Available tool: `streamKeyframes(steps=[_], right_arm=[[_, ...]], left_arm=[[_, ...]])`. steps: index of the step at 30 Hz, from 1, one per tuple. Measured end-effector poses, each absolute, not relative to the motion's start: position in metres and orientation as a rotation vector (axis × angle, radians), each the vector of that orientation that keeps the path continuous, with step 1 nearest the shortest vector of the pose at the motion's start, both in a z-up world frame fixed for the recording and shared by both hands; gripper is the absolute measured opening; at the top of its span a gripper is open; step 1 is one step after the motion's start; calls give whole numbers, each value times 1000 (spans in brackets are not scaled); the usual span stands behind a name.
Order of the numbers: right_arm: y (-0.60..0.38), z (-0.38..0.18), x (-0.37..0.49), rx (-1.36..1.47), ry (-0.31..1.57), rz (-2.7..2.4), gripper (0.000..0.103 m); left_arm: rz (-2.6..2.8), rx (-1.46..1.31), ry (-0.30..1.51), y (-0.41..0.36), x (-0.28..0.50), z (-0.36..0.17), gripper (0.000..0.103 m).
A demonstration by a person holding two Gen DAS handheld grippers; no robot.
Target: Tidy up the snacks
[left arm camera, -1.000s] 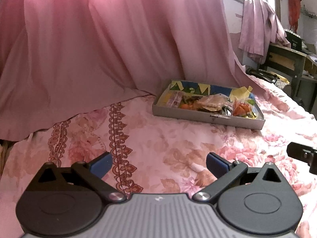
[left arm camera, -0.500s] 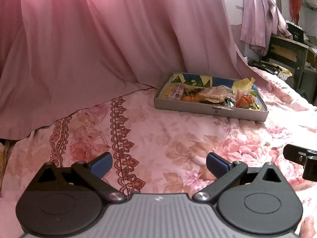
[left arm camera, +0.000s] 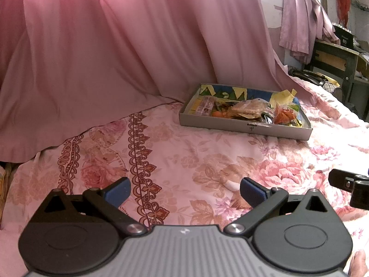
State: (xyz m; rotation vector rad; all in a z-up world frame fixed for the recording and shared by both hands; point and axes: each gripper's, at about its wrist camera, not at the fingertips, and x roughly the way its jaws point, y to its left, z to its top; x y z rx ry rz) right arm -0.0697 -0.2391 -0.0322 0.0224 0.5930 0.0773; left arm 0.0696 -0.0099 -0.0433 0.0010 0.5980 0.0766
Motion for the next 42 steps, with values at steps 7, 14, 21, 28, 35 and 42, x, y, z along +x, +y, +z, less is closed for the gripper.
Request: streamKeyframes(steps=[7,14,21,28,35,42], right_arm=[[-241,-33,-68,31,596,69,102],[-241,-33,-68,30,597,69,102],[-241,-33,-68,30,597,69,102],[-241,-33,-68,29,598,70,102],[-241,-34,-68,29,599,70,102],[-241,-34,-68,29,599,69,102]], left_arm=[[77,0,598,-10,70,-43,103],[77,0,598,-9,70,-43,103],[76,1,599,-9,70,-43,103],[76,1,599,-10,70,-43,103],[76,1,600,-9,70,-43,103],[77,1,600,-10,70,-43,103]])
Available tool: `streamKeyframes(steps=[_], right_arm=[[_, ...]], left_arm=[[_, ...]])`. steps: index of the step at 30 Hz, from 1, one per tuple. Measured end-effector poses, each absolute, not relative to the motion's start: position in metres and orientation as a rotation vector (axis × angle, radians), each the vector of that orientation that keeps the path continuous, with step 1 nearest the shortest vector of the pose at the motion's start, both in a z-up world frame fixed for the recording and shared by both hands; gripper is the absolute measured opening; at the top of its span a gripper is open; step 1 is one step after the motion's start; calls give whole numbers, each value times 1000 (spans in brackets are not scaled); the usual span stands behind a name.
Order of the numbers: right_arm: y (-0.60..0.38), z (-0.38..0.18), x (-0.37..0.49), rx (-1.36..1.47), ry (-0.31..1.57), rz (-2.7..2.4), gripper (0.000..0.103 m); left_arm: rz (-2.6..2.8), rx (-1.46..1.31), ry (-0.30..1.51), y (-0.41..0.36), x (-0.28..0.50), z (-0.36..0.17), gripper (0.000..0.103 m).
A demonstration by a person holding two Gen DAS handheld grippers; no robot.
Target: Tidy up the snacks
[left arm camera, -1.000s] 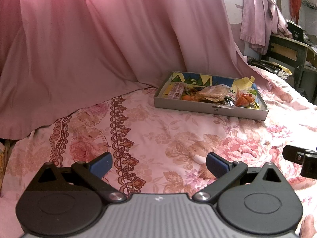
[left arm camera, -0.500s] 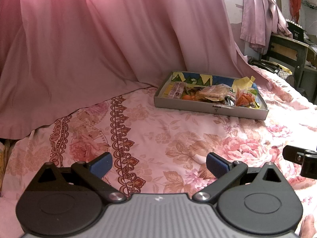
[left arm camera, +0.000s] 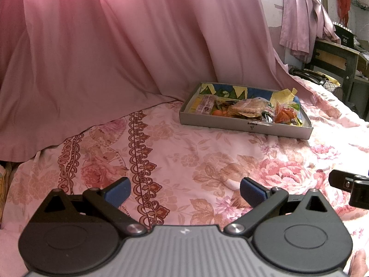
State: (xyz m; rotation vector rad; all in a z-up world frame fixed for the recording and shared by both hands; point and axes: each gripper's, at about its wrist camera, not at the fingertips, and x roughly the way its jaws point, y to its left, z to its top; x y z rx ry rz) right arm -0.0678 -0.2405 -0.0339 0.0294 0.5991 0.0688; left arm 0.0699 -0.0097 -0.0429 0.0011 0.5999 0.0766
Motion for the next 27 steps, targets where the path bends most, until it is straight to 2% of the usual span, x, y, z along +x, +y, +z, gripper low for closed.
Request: streamKeyframes(steps=[27], right_arm=[[-240,-35,-68,28,602,67,102]], left_arm=[[76,2,601,-10,70,-43,103]])
